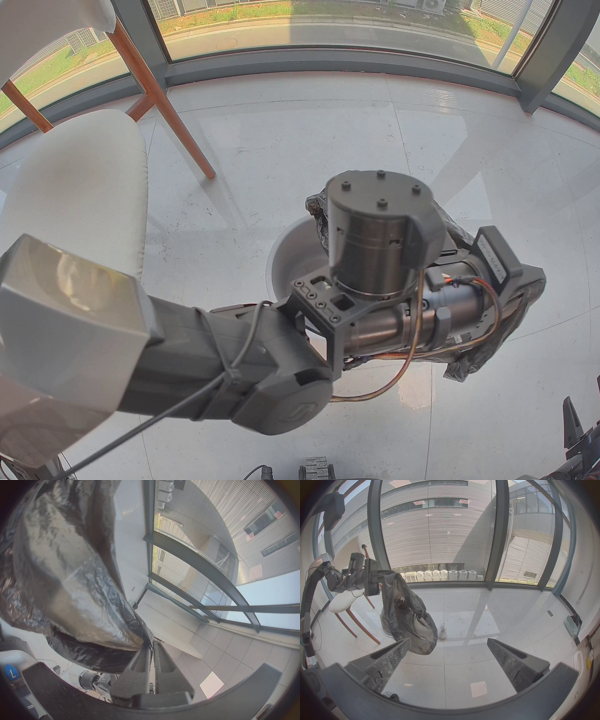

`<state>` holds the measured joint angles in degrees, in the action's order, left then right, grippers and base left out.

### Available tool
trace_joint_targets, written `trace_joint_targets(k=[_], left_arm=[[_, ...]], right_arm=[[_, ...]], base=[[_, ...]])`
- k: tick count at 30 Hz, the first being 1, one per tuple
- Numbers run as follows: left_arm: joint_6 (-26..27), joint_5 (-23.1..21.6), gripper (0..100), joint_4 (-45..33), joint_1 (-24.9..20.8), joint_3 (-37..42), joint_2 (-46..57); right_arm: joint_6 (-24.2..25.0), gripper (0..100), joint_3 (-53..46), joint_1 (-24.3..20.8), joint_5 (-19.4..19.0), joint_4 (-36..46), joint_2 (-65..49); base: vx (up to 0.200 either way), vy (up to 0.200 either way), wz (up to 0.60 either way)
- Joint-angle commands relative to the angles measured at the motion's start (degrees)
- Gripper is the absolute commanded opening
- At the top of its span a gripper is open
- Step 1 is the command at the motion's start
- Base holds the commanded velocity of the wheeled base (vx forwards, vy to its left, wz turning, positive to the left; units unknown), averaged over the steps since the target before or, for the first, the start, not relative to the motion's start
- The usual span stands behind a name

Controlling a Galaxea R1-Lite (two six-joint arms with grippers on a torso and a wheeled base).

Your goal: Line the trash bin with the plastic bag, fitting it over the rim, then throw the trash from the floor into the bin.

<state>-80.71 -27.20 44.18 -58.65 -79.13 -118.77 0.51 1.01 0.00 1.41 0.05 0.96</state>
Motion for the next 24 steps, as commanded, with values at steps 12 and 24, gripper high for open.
trace_joint_targets(k=[12,24], left_arm=[[-9.81,-1.89,0,6.80,9.61,3.54,-1.11],[-9.90,-1.46,0,7.59,3.19,12.16,3.46]], right_arm=[[0.02,100,-1.01,0.00,-0.18,-0.05,-0.61],[0.02,100,-1.01,-0.09,-0.10,-0.05,-0.61]], base=[[0.000,0.000,0.00],[0.000,0.000,0.00]])
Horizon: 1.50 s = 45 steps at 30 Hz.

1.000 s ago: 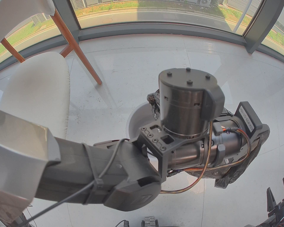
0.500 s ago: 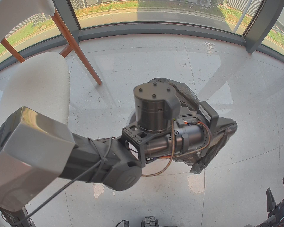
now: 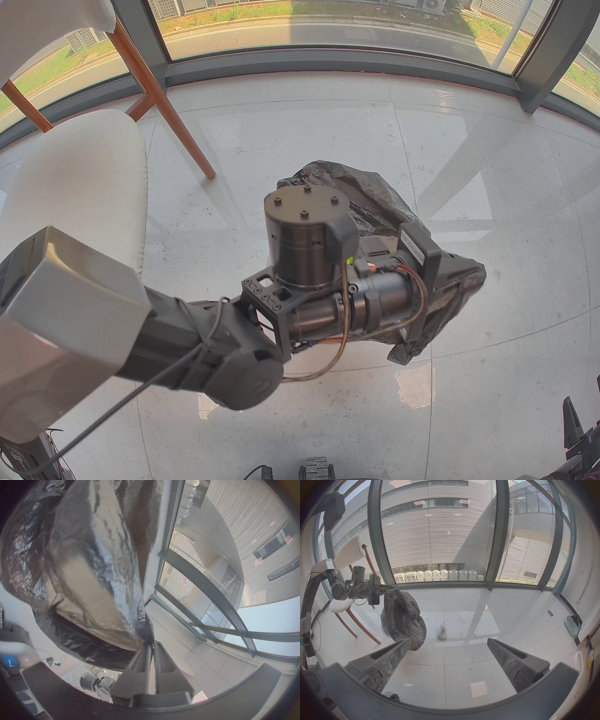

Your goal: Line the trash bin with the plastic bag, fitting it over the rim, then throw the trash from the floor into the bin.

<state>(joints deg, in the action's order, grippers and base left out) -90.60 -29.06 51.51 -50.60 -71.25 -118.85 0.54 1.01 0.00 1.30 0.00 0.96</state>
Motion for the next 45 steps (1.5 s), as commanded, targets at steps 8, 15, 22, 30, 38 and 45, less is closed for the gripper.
trace_joint_targets(k=[8,15,22,30,38,45], left_arm=[[-0.19,2.17,0,0.17,-11.89,8.06,6.96],[0.07,3.49,0,0.26,-12.77,12.46,6.52],[-0.19,2.78,0,0.97,-8.99,12.10,3.53],[-5.82,-0.64,0,9.05,-1.96,11.58,1.16],[-7.49,-0.82,0,9.05,5.95,7.53,0.46],[-6.96,-1.70,0,9.05,11.84,3.67,1.25]], right_arm=[[0.17,100,-1.01,-0.09,0.01,0.00,-0.61],[0.17,100,-1.01,-0.09,0.01,0.00,-0.61],[0.17,100,-1.01,-0.09,-0.07,0.00,-0.61],[0.17,100,-1.01,-0.09,0.01,0.00,-0.61],[0.08,100,-1.01,-0.09,-0.07,0.00,-0.61],[0.17,100,-1.01,-0.09,-0.07,0.00,-0.61]], base=[[0.000,0.000,0.00],[0.000,0.000,0.00],[0.000,0.000,0.00],[0.000,0.000,0.00],[0.000,0.000,0.00],[0.000,0.000,0.00]])
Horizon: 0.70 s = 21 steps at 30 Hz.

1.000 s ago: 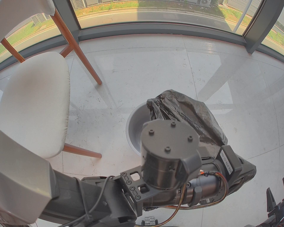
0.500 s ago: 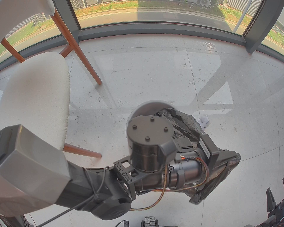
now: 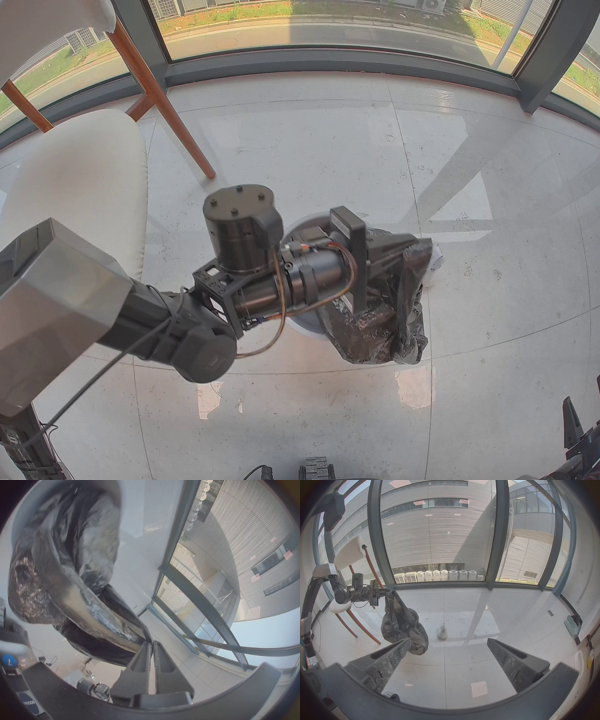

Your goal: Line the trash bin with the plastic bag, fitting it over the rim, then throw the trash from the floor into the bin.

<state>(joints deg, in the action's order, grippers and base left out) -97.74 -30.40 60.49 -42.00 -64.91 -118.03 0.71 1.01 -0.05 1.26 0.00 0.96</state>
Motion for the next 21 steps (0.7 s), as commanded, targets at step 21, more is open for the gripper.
trace_joint_targets(k=[21], left_arm=[[47.03,-7.92,0,-1.08,11.85,10.77,7.38]], right_arm=[[-0.18,100,-1.01,-0.04,-0.03,-0.09,-0.61]], base=[[0.000,0.000,0.00]])
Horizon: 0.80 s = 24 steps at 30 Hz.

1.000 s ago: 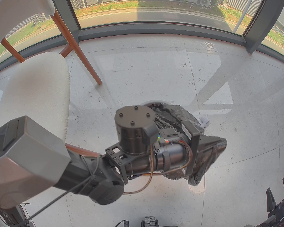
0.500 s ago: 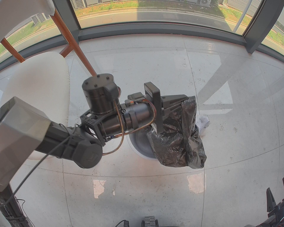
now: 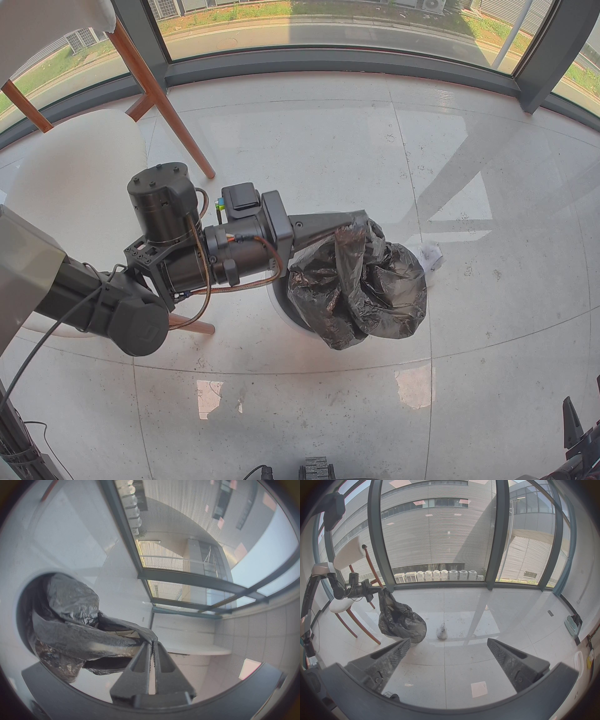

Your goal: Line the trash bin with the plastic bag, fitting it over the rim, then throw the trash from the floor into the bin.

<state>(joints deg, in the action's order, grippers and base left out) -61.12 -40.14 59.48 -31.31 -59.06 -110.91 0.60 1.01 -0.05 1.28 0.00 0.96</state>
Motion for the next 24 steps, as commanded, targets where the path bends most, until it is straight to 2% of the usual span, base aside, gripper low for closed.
trace_joint_targets(k=[1,4,12,15,17,18,20,21,22,24], left_arm=[[12.70,2.70,0,0.02,1.69,4.75,0.17],[17.35,4.46,0,-0.06,3.62,3.78,0.17],[21.13,6.04,0,-2.26,7.84,2.73,4.74],[30.27,9.29,0,-11.49,8.45,2.73,7.02],[34.23,12.46,0,-15.71,8.19,2.73,8.43],[35.55,14.30,0,-17.03,7.93,2.81,8.87],[35.55,14.30,0,-17.03,7.93,2.81,8.87],[36.60,16.68,0,-17.29,7.05,2.99,8.78],[36.69,16.85,0,-17.29,7.05,2.90,8.69],[38.71,20.19,0,-17.20,6.78,2.37,7.90]], right_arm=[[-0.07,100,-1.01,-0.04,-0.05,0.00,-0.61],[-0.33,100,-1.01,-0.04,-0.05,0.18,-0.61],[-0.42,100,-1.01,0.14,-0.05,0.09,-0.61],[-0.25,100,-1.01,0.14,0.04,0.09,-0.61],[-0.33,100,-1.01,0.14,0.04,0.09,-0.61],[-0.33,100,-1.01,0.14,0.04,0.09,-0.70],[-0.33,100,-1.01,0.14,0.04,0.09,-0.70],[-0.33,100,-1.01,0.14,0.04,0.09,-0.70],[-0.33,100,-1.01,0.14,0.04,0.09,-0.70],[-0.42,100,-0.92,0.14,0.13,0.18,-0.70]], base=[[0.000,0.000,0.00],[0.000,0.000,0.00],[0.000,0.000,0.00],[0.000,0.000,0.00],[0.000,0.000,0.00],[0.000,0.000,0.00],[0.000,0.000,0.00],[0.000,0.000,0.00],[0.000,0.000,0.00],[0.000,0.000,0.00]])
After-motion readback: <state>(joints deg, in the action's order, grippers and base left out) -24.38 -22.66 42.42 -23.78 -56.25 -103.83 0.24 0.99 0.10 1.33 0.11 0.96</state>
